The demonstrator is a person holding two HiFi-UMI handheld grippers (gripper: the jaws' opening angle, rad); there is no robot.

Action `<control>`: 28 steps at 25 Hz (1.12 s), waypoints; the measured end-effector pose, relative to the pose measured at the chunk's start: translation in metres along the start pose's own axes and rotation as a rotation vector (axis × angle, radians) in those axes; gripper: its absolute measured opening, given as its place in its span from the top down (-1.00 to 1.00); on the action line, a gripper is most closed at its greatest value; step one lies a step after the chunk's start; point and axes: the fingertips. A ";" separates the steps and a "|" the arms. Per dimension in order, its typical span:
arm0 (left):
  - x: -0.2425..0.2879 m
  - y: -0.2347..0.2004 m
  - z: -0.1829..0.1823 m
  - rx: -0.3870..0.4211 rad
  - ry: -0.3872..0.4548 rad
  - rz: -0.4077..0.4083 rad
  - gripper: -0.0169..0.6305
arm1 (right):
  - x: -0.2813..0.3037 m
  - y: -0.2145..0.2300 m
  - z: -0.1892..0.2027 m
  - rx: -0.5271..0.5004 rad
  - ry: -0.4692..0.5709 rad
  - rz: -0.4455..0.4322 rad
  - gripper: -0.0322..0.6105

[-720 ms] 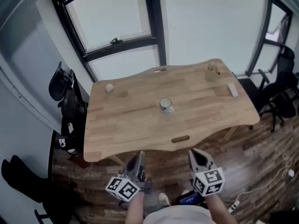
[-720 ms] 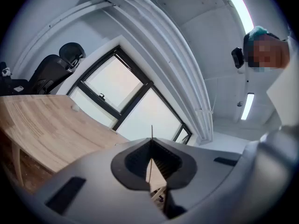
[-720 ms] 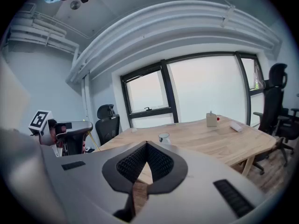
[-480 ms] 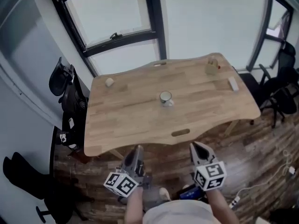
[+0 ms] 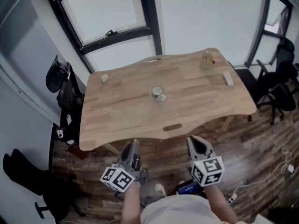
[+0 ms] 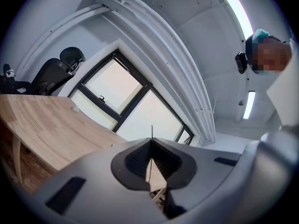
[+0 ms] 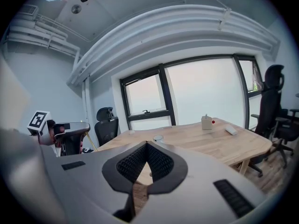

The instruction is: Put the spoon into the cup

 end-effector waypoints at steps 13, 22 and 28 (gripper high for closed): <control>0.013 0.006 0.009 0.000 0.016 -0.049 0.94 | -0.005 0.037 -0.008 0.001 0.000 0.004 0.91; 0.049 -0.020 0.016 0.038 -0.032 -0.047 0.94 | 0.047 0.041 -0.012 -0.016 -0.034 -0.010 0.91; 0.128 -0.065 0.016 0.025 -0.046 0.007 0.94 | 0.115 0.057 -0.027 -0.032 -0.046 0.025 0.91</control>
Point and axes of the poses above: the fingertips, and each gripper's own axes: x forward along the fingers, y to its right, z out of its underside, and after that the axes turned 13 degrees about x, right-handed
